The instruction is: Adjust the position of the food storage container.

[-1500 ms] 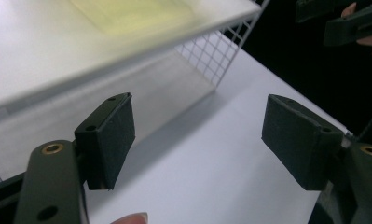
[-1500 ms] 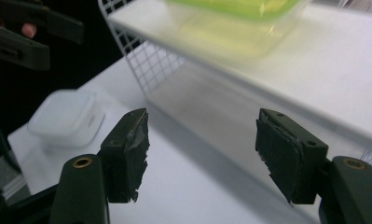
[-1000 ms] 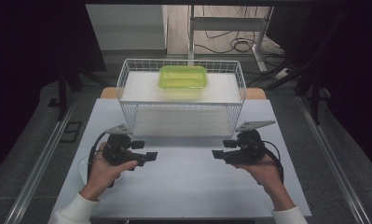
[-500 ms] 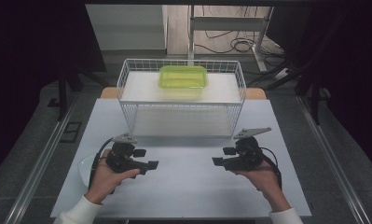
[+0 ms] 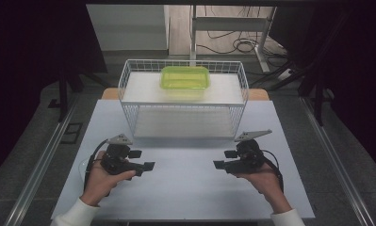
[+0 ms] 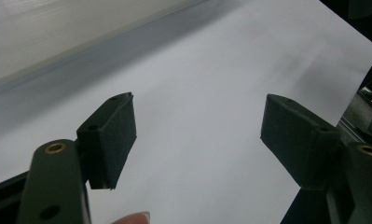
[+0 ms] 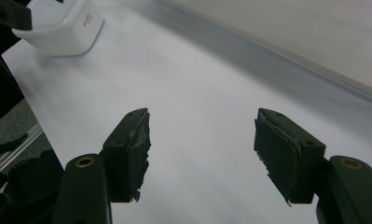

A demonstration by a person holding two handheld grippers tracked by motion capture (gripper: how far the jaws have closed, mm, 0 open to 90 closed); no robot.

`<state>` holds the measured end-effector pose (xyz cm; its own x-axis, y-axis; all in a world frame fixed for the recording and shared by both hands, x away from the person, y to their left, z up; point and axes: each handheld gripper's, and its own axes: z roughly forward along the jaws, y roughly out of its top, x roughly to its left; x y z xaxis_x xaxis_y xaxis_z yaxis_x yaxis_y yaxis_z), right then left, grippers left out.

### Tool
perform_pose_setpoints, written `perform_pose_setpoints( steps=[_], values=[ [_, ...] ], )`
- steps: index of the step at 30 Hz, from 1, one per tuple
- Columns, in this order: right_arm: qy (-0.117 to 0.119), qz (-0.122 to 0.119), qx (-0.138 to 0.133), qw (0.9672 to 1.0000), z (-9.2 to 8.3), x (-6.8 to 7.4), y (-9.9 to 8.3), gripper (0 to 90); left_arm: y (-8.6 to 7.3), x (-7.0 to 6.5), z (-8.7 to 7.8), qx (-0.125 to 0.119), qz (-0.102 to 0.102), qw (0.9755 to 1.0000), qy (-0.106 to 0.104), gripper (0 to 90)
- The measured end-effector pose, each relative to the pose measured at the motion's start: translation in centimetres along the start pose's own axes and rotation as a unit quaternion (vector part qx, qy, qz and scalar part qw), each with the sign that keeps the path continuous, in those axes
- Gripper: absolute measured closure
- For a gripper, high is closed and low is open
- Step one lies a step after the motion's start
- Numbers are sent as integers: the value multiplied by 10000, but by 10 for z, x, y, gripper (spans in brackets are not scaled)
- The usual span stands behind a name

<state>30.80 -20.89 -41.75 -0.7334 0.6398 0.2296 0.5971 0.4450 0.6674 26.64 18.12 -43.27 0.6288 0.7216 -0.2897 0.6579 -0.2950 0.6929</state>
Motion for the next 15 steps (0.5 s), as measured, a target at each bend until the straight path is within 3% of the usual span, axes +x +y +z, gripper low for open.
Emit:
perform_pose_setpoints(
  steps=[6,10,15],
  values=[
    [-18,34,41,10000,1,-3,-3,345,-6,10,-23,-65,-77,9997,212,259],
    [-39,35,27,10000,0,-3,-2,342,-12,17,-44,-174,-207,9993,256,259],
    [-49,40,45,10000,2,-2,-2,339,-24,31,-67,-259,-388,9978,470,259]
  ],
)
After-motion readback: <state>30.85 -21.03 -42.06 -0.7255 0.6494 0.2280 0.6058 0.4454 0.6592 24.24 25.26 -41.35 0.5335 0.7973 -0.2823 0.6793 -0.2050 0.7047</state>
